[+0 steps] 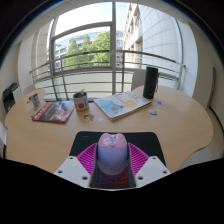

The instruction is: Arrange mouse

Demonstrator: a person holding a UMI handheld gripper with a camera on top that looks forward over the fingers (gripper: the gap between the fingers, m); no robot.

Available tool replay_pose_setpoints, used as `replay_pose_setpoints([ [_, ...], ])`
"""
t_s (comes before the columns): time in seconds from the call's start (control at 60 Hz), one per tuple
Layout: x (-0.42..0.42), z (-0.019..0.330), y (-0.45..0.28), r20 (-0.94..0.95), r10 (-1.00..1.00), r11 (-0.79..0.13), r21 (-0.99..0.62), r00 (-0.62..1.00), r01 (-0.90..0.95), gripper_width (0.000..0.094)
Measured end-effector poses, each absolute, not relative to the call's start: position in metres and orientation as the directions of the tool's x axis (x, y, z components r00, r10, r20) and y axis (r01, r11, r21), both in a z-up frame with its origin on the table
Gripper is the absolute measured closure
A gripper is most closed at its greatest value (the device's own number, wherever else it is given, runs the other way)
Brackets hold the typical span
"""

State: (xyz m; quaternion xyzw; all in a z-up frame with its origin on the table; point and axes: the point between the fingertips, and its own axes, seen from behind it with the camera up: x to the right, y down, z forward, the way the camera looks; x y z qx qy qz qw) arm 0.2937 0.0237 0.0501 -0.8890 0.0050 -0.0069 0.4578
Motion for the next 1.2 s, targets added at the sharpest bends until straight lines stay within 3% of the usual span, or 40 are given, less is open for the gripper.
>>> replay_pose_setpoints([
  [0.167, 0.309, -0.011, 0.010, -0.028, -0.039, -0.664, -0.746, 0.999, -0.047, 0.0407],
  [0.267, 0.312, -0.005, 0.006, -0.014, -0.042, -0.650, -0.759, 0.999, -0.038, 0.0347],
  [0.383, 0.312, 0.024, -0.005, 0.030, -0.063, -0.617, -0.786, 0.998, -0.015, 0.0080],
  [0.817, 0.272, 0.168, -0.167, 0.118, -0.136, -0.519, -0.854, 0.984, 0.031, 0.0088],
  [0.983, 0.255, 0.194, -0.235, 0.141, -0.132, -0.499, -0.865, 0.981, 0.057, 0.0091],
  [1.2, 0.251, 0.197, -0.277, 0.132, -0.139, -0.508, -0.860, 0.981, 0.044, 0.0089],
])
